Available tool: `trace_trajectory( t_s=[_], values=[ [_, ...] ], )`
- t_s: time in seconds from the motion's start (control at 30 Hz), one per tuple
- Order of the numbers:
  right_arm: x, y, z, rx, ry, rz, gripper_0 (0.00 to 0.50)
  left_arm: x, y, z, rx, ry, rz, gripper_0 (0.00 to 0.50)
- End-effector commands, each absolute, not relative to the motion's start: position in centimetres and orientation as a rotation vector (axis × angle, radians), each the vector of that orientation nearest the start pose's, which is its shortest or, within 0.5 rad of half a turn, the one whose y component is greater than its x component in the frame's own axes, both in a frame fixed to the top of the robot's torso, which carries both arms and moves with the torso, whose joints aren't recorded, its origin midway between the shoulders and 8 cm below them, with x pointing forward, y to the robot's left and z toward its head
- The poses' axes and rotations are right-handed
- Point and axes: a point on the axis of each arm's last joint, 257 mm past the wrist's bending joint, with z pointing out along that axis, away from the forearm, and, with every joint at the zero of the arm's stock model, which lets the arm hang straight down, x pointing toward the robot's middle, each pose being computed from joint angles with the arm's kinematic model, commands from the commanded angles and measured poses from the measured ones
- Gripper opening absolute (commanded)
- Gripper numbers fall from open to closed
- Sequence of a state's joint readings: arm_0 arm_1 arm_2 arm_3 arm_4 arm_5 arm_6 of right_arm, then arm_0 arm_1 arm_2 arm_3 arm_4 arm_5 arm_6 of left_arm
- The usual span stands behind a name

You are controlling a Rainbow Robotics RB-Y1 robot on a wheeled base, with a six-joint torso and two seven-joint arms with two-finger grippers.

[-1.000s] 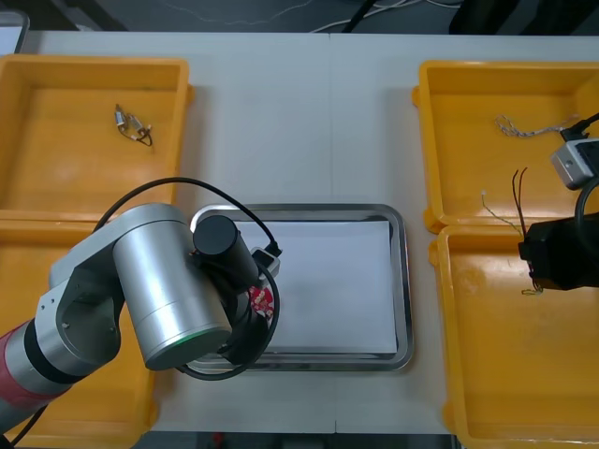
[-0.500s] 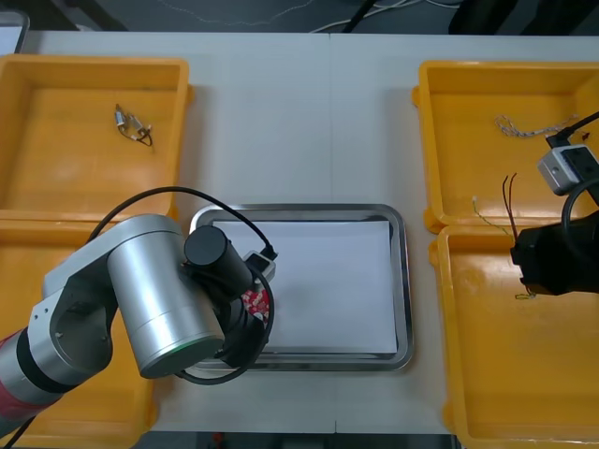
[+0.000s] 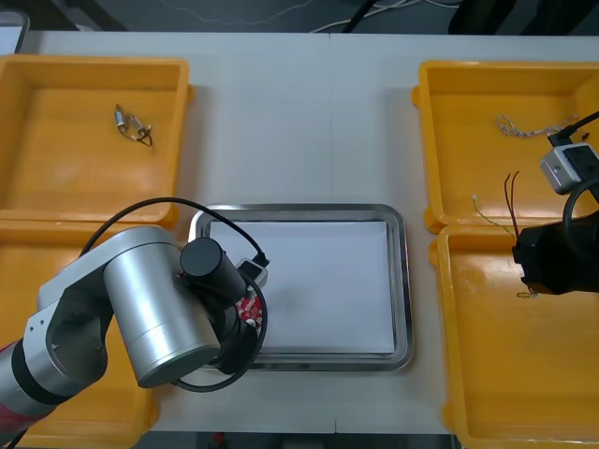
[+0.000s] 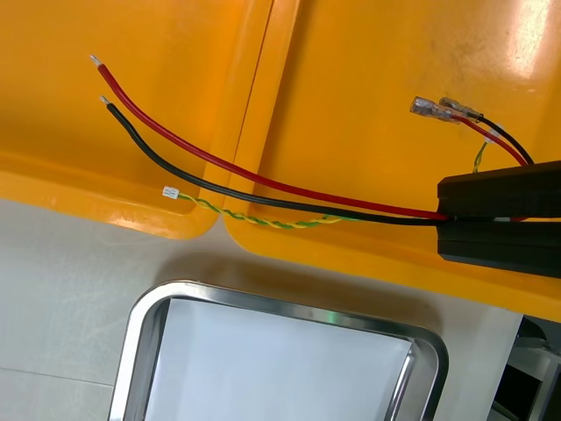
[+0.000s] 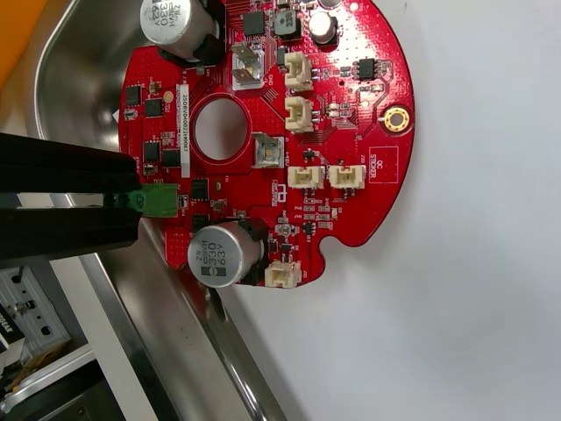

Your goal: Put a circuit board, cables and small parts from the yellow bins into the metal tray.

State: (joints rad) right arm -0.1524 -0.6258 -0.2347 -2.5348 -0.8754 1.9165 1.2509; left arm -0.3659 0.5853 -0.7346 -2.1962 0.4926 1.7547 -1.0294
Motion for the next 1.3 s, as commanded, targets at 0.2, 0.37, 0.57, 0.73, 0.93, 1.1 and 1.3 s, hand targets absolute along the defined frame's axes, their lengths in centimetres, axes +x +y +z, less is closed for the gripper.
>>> trace_trajectory(
  t_s=[0.2, 0.37, 0.57, 0.73, 0.93, 1.1, 1.3],
  values=[
    [35.1, -25.8, -13.0, -0.374, 2.456, 0.056, 0.000, 30.9, 12.5, -31.9, 0.823, 2.734, 0.059, 0.140],
    [35.2, -25.9, -12.9, -0.368, 2.451, 0.053, 0.000, 30.9, 12.3, -32.0, 0.821, 2.732, 0.052, 0.238],
    [35.3, -26.1, -12.9, -0.363, 2.450, 0.044, 0.000, 31.6, 12.1, -31.2, 0.807, 2.710, 0.042, 0.379],
    [35.3, -26.1, -12.9, -0.365, 2.450, 0.043, 0.000, 32.4, 12.0, -29.9, 0.777, 2.691, 0.016, 0.462],
    [35.2, -25.9, -12.7, -0.370, 2.442, 0.043, 0.000, 34.1, 12.2, -27.8, 0.725, 2.662, -0.007, 0.500],
    [35.1, -25.7, -12.6, -0.377, 2.439, 0.047, 0.000, 35.9, 12.3, -25.7, 0.671, 2.635, -0.043, 0.500],
    [35.0, -25.4, -12.5, -0.386, 2.435, 0.053, 0.000, 37.7, 12.0, -23.1, 0.613, 2.594, -0.088, 0.500]
  ],
)
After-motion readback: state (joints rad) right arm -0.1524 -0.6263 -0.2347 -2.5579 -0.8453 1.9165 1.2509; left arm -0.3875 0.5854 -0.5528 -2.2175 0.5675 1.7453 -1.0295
